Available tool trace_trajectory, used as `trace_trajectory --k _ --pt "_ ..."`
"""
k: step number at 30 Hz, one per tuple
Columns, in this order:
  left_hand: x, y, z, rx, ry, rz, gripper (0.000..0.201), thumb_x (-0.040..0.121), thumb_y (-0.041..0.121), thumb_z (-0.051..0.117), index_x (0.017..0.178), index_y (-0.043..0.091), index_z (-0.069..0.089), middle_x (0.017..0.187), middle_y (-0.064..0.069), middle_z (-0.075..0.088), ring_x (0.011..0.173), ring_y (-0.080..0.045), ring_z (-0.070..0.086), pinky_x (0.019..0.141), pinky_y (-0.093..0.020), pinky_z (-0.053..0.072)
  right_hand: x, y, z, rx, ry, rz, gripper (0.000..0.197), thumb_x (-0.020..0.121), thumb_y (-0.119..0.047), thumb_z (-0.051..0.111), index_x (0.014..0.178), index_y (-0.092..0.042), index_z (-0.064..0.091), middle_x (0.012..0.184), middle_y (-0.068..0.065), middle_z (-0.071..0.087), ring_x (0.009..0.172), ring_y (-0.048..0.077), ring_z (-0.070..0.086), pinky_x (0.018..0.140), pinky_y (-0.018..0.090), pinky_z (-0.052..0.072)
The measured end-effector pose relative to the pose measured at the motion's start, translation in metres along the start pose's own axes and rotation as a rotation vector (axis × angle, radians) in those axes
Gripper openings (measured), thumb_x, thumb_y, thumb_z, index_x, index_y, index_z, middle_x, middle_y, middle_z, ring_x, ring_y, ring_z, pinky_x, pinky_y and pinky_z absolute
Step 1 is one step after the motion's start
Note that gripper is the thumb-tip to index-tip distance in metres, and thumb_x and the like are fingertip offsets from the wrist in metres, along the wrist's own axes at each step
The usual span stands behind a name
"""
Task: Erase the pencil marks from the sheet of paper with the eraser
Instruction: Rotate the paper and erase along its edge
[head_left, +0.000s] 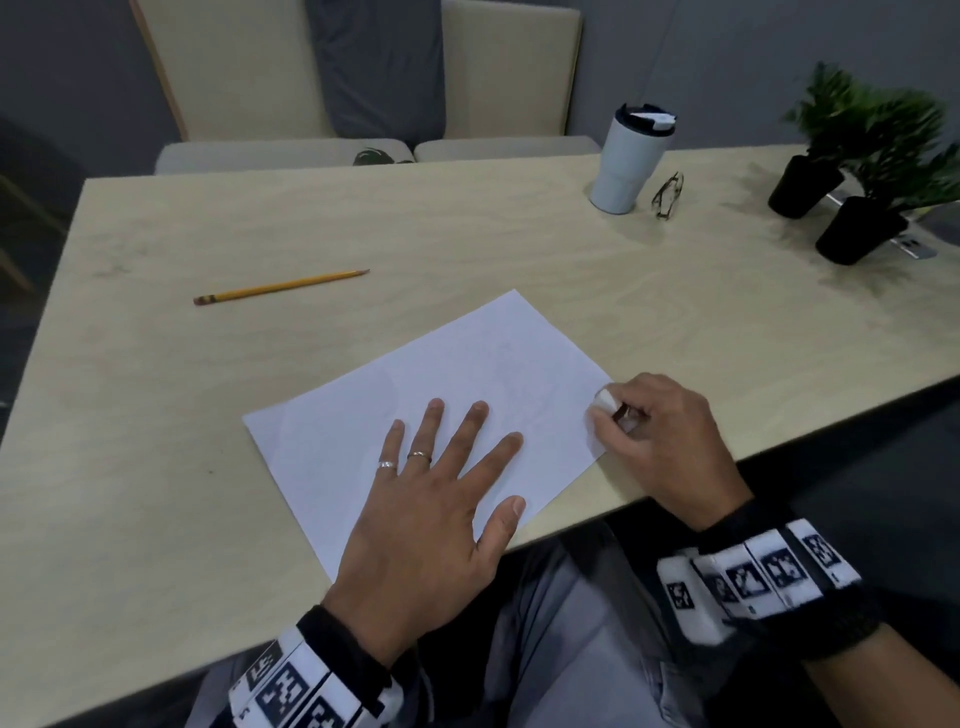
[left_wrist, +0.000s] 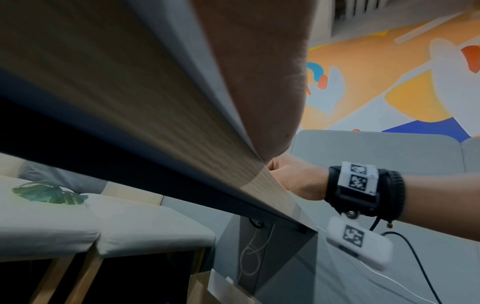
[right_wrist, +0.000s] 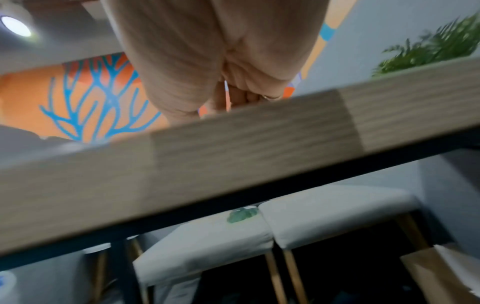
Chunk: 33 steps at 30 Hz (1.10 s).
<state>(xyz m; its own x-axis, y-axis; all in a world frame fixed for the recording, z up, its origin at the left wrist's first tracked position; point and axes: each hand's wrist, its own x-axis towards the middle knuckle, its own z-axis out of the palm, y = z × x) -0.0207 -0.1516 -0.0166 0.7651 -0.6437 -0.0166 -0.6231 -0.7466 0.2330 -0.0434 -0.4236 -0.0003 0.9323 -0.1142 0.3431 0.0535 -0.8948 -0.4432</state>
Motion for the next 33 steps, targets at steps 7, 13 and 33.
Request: trace_trajectory --k 7,13,33 --pt "0.001 0.001 0.002 0.001 -0.002 0.000 0.061 0.107 0.068 0.010 0.165 0.050 0.008 0.176 0.012 -0.008 0.161 -0.022 -0.018 0.130 -0.054 -0.001 0.009 0.015 0.002 -0.002 0.084 0.116 0.019 0.090 -0.012 0.077 0.073 -0.012 0.069 0.068 0.002 0.054 0.068 0.025 0.053 0.068 0.043 0.050" --pt "0.001 0.000 0.004 0.012 0.000 0.004 0.061 0.107 0.067 0.010 0.165 0.049 0.009 0.176 0.011 -0.007 0.162 -0.024 -0.015 0.130 -0.054 -0.002 0.007 0.018 0.001 0.012 0.086 0.152 0.017 0.090 -0.010 0.077 0.075 -0.014 0.072 0.069 0.001 0.058 0.070 0.026 0.056 0.070 0.045 0.052" --pt "-0.001 0.002 0.003 0.019 -0.011 -0.005 0.062 0.106 0.068 0.007 0.165 0.049 0.005 0.176 0.010 -0.010 0.161 -0.023 -0.018 0.130 -0.053 -0.003 -0.006 0.007 -0.008 -0.028 0.037 0.042 0.019 0.088 -0.007 0.078 0.076 -0.019 0.072 0.071 -0.001 0.060 0.072 0.024 0.056 0.071 0.044 0.051"
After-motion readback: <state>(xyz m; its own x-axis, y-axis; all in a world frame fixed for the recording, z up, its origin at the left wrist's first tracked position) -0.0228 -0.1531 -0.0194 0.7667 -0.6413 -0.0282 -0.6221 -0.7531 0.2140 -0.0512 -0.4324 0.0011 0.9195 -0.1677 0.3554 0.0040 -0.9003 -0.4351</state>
